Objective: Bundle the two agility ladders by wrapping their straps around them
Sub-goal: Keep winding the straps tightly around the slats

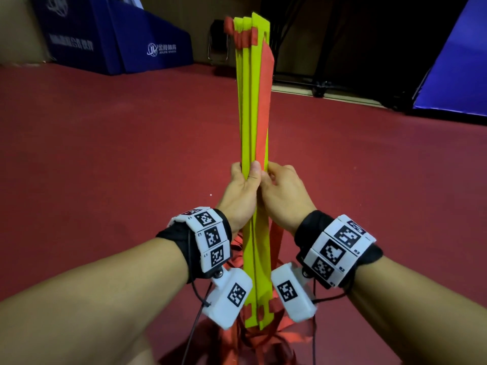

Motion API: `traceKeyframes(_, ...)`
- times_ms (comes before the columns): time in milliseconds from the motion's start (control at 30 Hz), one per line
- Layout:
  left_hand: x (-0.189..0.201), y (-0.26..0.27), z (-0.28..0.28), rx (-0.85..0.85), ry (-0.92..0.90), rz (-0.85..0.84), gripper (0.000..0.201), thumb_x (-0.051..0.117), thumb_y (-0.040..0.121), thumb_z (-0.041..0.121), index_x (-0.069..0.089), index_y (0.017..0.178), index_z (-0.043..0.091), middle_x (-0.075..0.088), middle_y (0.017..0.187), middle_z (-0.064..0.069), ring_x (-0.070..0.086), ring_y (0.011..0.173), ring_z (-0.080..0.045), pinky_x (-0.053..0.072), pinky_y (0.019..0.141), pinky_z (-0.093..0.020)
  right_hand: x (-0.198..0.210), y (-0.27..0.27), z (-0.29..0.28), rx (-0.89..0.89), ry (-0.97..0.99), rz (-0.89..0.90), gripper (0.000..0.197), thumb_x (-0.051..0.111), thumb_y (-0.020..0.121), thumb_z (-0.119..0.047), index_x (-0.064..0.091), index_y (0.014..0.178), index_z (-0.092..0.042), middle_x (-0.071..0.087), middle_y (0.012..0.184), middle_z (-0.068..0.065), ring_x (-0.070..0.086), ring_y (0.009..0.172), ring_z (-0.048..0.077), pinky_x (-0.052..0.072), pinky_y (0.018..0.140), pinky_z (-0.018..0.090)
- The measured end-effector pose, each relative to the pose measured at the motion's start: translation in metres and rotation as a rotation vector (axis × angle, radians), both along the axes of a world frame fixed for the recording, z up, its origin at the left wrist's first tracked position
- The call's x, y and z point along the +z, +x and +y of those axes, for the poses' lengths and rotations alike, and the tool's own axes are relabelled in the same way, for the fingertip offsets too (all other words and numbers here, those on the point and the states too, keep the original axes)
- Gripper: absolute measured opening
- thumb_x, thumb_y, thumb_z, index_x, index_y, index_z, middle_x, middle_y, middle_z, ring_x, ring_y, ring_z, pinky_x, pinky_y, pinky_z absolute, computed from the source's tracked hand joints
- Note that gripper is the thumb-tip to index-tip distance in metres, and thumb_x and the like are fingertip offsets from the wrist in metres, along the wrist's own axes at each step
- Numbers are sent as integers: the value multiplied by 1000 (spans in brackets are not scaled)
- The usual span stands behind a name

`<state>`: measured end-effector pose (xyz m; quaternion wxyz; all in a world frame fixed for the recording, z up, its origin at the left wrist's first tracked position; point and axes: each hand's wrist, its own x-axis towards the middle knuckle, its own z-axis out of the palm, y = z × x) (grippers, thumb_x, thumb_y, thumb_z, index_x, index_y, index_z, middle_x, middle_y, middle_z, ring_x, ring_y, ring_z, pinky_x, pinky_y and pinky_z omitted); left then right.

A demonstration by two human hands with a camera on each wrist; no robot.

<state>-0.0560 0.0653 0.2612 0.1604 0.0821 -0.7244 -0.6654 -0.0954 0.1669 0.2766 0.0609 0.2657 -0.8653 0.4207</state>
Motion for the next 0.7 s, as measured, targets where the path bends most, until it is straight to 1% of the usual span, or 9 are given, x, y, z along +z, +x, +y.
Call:
traceKeyframes(67, -1, -4, -3, 83, -4, 36, 45, 36, 105, 53, 46, 130, 16, 65, 120, -10, 61, 117, -32, 46, 106, -47, -1, 3, -1, 20, -1, -9, 16, 45, 100, -15, 60, 102, -10, 49, 85, 1, 52, 100, 29, 39, 80, 31)
traceKeyframes(100, -1, -6, -5, 124, 4, 48, 56, 36, 98, 58, 47, 131, 14, 65, 122, -14, 61, 117, -35, 46, 105, -50, -2, 5, -3, 24, -15, -8, 16, 48, 97, -16, 61, 106, -11, 55, 87, 3, 56, 98, 30, 44, 84, 32)
traceKeyframes(167, 0, -9, -9, 172, 28, 63, 72, 34, 89, 61, 44, 140, 11, 63, 130, -17, 59, 122, -37, 44, 108, -51, -6, 9, -6, -6, -72, -16, 25, 55, 93, -20, 62, 116, -12, 65, 93, 8, 66, 94, 34, 53, 87, 44)
traceKeyframes(267, 9, -6, -7, 178, 78, 35, 71, 34, 104, 53, 19, 159, 10, 43, 156, -15, 43, 143, -30, 34, 119, -44, -8, 10, -9, -107, -161, -18, 11, 67, 90, -20, 61, 99, -22, 65, 85, -3, 70, 88, 27, 56, 81, 40)
traceKeyframes(300, 9, -6, -6, 186, 78, 15, 69, 32, 108, 48, 11, 161, 10, 36, 160, -14, 38, 146, -29, 31, 121, -44, -7, 9, -8, -131, -197, -23, 14, 71, 88, -21, 58, 93, -24, 64, 82, -4, 71, 81, 24, 56, 76, 38)
traceKeyframes(367, 9, -6, -4, 195, 78, 5, 73, 31, 106, 53, 6, 162, 13, 33, 162, -12, 39, 145, -34, 34, 118, -53, -5, 11, -8, -150, -261, -61, 22, 76, 86, -21, 54, 85, -22, 62, 71, -2, 71, 59, 19, 56, 60, 34)
traceKeyframes(433, 10, -5, -4, 198, 89, 8, 73, 31, 106, 54, 7, 162, 15, 33, 161, -13, 41, 143, -36, 38, 113, -60, -3, 14, -6, -153, -286, -92, 25, 80, 83, -23, 57, 81, -16, 61, 62, -3, 69, 48, 15, 55, 53, 32)
traceKeyframes(567, 10, -7, -8, 208, 157, 10, 64, 32, 110, 40, 8, 162, 10, 28, 164, -13, 30, 150, -25, 29, 122, -45, -3, 15, -6, -139, -333, -113, 28, 85, 78, -29, 60, 81, -18, 66, 55, 0, 70, 53, 19, 60, 65, 46)
traceKeyframes(700, 11, -5, -6, 205, 198, 15, 73, 37, 106, 49, 9, 162, 12, 31, 163, -12, 33, 149, -25, 30, 122, -44, -4, 13, -6, -167, -308, -110, 28, 84, 79, -36, 60, 80, -21, 68, 53, 1, 68, 55, 18, 59, 70, 48)
